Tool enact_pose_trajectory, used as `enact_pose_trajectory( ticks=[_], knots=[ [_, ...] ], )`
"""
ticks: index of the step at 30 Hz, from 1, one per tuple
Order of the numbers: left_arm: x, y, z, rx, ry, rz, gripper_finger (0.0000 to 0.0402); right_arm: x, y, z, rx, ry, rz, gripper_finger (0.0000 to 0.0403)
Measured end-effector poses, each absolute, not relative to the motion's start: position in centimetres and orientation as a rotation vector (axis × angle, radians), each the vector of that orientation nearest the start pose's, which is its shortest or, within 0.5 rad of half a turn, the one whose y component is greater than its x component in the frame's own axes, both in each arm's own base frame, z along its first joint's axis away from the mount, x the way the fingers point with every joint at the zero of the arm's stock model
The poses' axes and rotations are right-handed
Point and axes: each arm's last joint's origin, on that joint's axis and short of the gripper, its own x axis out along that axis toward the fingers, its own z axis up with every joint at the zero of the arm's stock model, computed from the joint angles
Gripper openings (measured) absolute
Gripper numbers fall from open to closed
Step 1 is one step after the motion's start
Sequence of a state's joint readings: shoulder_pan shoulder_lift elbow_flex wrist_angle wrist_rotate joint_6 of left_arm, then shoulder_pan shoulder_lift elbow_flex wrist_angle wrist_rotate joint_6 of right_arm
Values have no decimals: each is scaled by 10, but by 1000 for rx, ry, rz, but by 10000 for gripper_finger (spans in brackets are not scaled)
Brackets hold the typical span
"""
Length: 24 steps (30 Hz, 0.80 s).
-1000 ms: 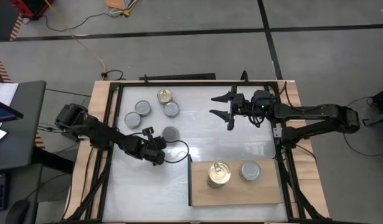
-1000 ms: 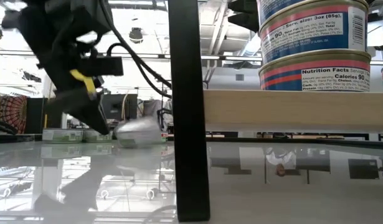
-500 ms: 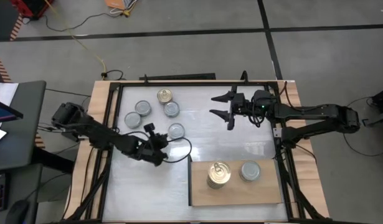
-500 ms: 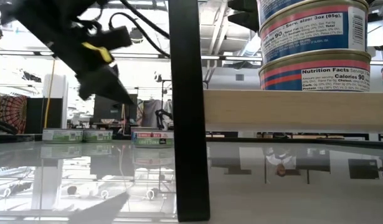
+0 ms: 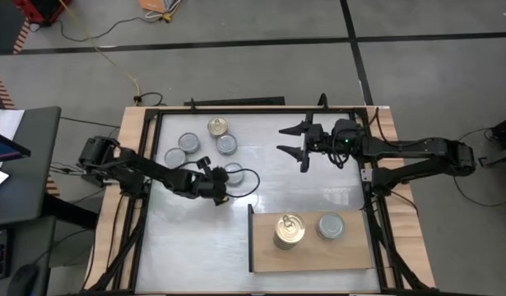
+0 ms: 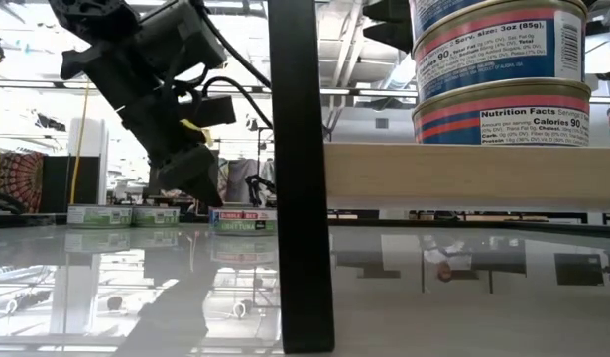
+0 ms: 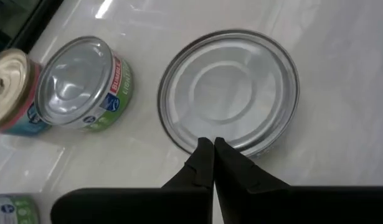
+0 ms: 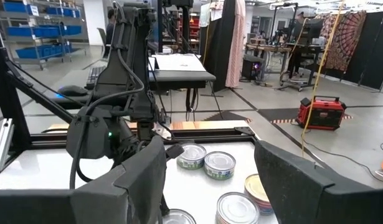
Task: Stack canned seafood by type on shelf
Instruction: Stack the green tuna can on top of the green tuna can on the shelf
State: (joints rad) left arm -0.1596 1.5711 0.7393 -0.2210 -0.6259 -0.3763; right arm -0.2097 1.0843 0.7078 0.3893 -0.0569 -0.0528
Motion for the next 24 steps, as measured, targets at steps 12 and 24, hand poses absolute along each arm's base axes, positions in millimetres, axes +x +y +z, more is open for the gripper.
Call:
enact_pose_trajectory(
  ticks=[12,24],
  knots=[
    [259,-43,150,23,920,601,0,238,-49,305,-36,-18,-153,272],
    [240,-77,153,-50,940,536,0,238,-50,300,-30,31,-156,272]
  ],
)
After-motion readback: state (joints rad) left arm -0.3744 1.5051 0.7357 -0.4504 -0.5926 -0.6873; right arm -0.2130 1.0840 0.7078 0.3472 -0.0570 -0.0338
